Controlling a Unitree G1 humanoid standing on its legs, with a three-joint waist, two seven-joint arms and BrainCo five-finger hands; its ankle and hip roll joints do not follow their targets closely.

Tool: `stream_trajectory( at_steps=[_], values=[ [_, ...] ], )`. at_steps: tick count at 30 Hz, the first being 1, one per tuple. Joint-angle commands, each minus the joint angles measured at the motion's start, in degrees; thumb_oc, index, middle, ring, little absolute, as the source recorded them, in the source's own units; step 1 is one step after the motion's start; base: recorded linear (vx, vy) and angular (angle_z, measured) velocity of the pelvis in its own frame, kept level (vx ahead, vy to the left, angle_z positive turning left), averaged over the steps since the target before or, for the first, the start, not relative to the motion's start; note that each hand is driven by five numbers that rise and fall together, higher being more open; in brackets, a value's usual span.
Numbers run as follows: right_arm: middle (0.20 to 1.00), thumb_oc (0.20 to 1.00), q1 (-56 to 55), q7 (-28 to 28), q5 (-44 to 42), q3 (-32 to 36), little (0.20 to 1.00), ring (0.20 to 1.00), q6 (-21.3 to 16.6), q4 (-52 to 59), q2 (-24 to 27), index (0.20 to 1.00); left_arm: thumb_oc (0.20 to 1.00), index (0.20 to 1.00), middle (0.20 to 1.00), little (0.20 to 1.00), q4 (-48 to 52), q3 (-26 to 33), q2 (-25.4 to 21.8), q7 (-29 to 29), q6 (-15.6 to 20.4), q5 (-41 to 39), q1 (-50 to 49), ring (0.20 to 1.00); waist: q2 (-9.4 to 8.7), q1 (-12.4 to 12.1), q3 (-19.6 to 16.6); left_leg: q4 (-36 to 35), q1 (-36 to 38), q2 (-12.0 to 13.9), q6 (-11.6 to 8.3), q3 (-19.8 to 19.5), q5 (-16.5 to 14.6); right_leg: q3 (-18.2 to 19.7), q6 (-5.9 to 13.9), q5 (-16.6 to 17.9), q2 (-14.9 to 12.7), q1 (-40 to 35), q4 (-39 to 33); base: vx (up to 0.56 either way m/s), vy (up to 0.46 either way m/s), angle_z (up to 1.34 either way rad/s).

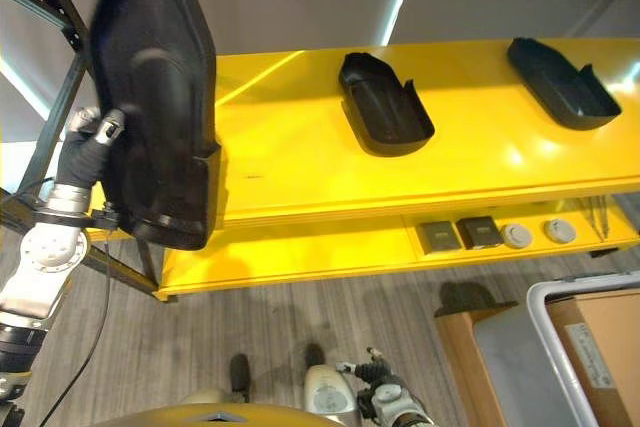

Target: Move parts from the plastic box to the shelf.

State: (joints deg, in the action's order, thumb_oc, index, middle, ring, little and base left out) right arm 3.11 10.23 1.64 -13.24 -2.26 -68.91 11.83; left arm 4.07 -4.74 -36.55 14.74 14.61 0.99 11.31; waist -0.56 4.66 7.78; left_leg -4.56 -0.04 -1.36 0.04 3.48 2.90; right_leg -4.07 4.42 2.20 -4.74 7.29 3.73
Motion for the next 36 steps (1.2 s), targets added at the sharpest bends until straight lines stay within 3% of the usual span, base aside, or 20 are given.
stream_trajectory(
  at_steps=[1, 4, 7, 13, 16, 30, 36],
  values=[
    [1.000, 1.000, -1.15, -1.77, 5.47, -5.15, 1.000, 1.000, 0.27, -3.64, 2.25, 1.000, 0.200, 0.200, 0.200, 0.200, 3.51, 1.89, 1.35, 4.98, 1.95, -0.54, 3.85, 0.200, 0.40, -0.32, -0.56, -0.44, 0.99, 4.67, -3.43, -0.13, -2.49, -0.50, 4.02, 1.38, -3.47, -3.21, -4.63, 0.03, -0.123, 0.11],
    [1.000, 1.000, -1.94, -1.02, 4.27, -2.67, 1.000, 1.000, 0.21, -4.19, 3.92, 1.000, 0.200, 0.200, 0.200, 0.200, 0.08, 1.53, 0.62, 6.29, 0.76, 2.28, 5.57, 0.200, 1.23, 1.02, 0.07, -0.44, -0.03, 4.95, -3.84, -0.20, -1.98, -0.80, 3.87, 1.77, -3.13, -3.25, -6.61, 0.02, -0.079, 0.06],
    [1.000, 1.000, -0.73, 0.03, 0.92, -0.01, 1.000, 1.000, -0.24, -4.50, 4.47, 1.000, 0.200, 0.200, 0.200, 0.200, -5.09, 1.78, 2.03, 7.49, -0.20, -0.03, 7.20, 0.200, 2.19, 2.32, 0.69, -0.44, -1.15, 5.42, -4.27, 0.77, -1.38, -0.07, 3.67, 2.56, -2.82, -2.13, -7.39, 0.00, -0.049, -0.04],
    [1.000, 1.000, 2.16, -0.71, 2.59, -3.77, 1.000, 1.000, -0.54, -2.06, 3.85, 1.000, 0.200, 0.200, 0.200, 0.200, -17.60, 1.02, 0.62, 8.26, -6.21, 1.30, 12.49, 0.200, 2.61, 3.83, 2.91, -0.44, -2.64, 6.14, -4.44, 3.51, -0.69, 2.57, 3.55, 3.92, -2.10, 1.22, -7.48, -0.03, -0.023, -0.31],
    [1.000, 1.000, 2.77, -1.48, 4.60, -5.82, 1.000, 1.000, -0.37, -1.11, 3.91, 1.000, 0.200, 0.200, 0.200, 0.200, -18.69, 1.14, -0.82, 8.57, -8.11, 3.48, 13.37, 0.200, 2.65, 3.58, 4.10, -0.44, -3.73, 6.22, -4.46, 3.72, -0.23, 3.06, 3.56, 4.32, -2.00, 2.60, -7.38, -0.04, -0.026, -0.22],
    [1.000, 1.000, 1.62, -3.19, 3.76, -3.59, 1.000, 1.000, 0.31, -2.00, 5.88, 1.000, 0.200, 0.200, 0.200, 0.200, -22.43, 6.65, -6.13, 8.09, -11.98, 5.63, 9.17, 0.200, 3.74, 3.47, 6.15, -0.44, -3.49, 6.67, -5.02, 5.03, 0.01, 4.14, 3.45, 4.58, -1.82, 2.87, -7.90, 0.00, -0.010, -0.04],
    [1.000, 1.000, 2.13, -3.49, 2.99, -3.68, 1.000, 1.000, 0.27, -1.96, 5.55, 1.000, 0.200, 0.200, 0.200, 0.200, -22.31, 5.97, -5.95, 7.15, -13.19, 7.55, 8.49, 0.200, 4.14, 3.43, 6.72, -0.44, -3.77, 7.02, -5.25, 4.68, 0.41, 3.83, 3.18, 4.47, -1.57, 2.82, -7.94, -0.01, -0.014, 0.00]
  ],
)
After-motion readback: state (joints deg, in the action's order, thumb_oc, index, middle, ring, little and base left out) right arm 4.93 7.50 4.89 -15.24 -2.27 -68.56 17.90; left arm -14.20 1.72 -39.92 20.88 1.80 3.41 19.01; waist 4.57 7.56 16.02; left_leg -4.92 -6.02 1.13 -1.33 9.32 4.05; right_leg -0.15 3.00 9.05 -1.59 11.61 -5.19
